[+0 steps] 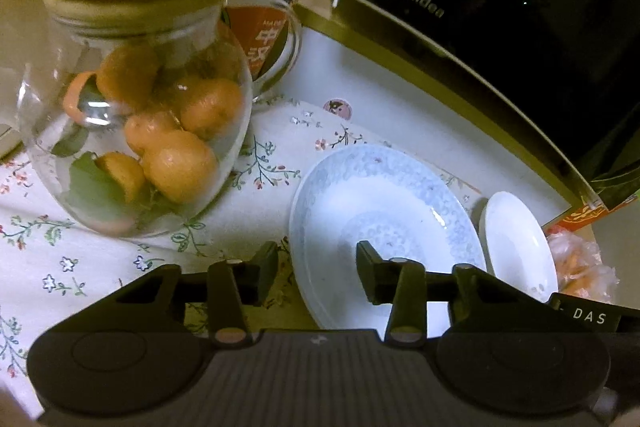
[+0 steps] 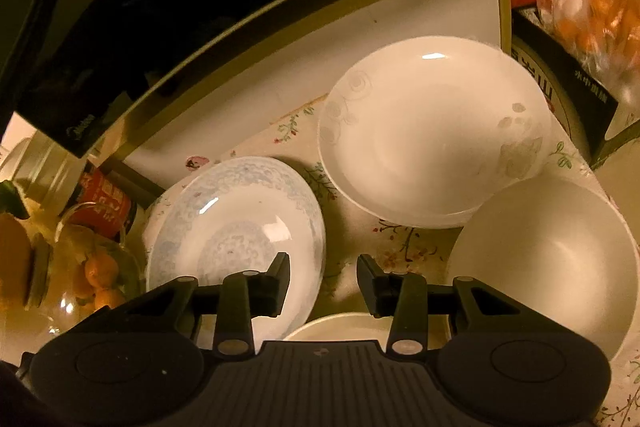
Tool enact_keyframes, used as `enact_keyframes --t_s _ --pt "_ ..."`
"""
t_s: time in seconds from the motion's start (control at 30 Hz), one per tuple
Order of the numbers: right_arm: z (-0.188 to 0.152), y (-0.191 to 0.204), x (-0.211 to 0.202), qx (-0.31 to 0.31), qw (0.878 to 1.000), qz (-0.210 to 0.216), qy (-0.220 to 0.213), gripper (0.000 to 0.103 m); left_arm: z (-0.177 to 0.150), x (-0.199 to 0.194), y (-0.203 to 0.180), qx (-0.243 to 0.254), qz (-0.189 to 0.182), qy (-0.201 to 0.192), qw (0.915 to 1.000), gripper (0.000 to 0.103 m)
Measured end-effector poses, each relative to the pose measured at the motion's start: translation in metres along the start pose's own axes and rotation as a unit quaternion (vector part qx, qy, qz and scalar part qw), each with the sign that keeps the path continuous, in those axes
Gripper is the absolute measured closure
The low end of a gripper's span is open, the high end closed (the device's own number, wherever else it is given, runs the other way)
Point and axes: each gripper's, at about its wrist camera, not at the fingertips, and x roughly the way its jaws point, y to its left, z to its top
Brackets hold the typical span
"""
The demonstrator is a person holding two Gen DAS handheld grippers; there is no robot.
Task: Organize plates and bowls
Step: 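Close both grippers on the rim of the smaller blue-patterned plate, then carry the smaller plate and lower it onto the large blue plate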
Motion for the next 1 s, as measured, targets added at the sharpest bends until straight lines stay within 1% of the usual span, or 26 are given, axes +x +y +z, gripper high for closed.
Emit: enact_keyframes --t_s 0.07,0.1,0.17,0.2,0.27,0.33,0.43,0.53,0.67,0.83,1.0 --pt "0.001 -0.002 0.005 0.006 1.0 0.0 0.004 0.069 -0.001 0.003 0.001 -0.003 -0.003 0.005 1.0 0.072" --pt "0.0 -0.003 0.006 0.008 1.0 0.001 0.006 0.071 -0.001 0.005 0.001 -0.003 -0.003 0.006 1.0 0.076" --pt "0.0 -0.002 0.01 0.009 1.0 -0.001 0.006 0.072 -0.002 0.007 0.0 -0.001 -0.001 0.006 1.0 0.077" --pt "0.0 0.0 0.011 0.006 1.0 -0.002 0.006 0.074 -0.003 0.009 0.0 0.001 0.001 0.006 1.0 0.079" --pt "-0.001 0.002 0.012 0.002 1.0 0.0 0.007 0.082 -0.002 0.01 0.002 0.0 0.004 0.007 1.0 0.082" --pt "-0.002 0.004 0.016 0.002 1.0 0.008 0.014 0.088 -0.003 0.013 0.005 -0.006 0.006 0.009 0.9999 0.089" --pt "-0.004 0.009 0.021 -0.01 1.0 -0.001 0.015 0.09 -0.003 0.013 0.007 0.0 0.011 0.008 0.9999 0.096" --pt "-0.005 0.011 0.022 -0.013 1.0 -0.009 0.012 0.094 -0.003 0.009 0.006 0.009 0.012 0.009 0.9999 0.096" --pt "-0.004 0.009 0.018 -0.011 1.0 -0.004 0.008 0.094 -0.002 0.001 0.001 0.016 0.017 0.005 0.9997 0.096" --pt "-0.002 0.007 0.01 -0.002 1.0 0.006 0.002 0.094 0.002 -0.006 -0.002 0.016 0.014 0.001 0.9998 0.096" --pt "0.001 0.008 -0.005 -0.001 1.0 0.019 -0.011 0.094 0.003 -0.025 -0.004 0.02 0.009 -0.006 0.9997 0.096"
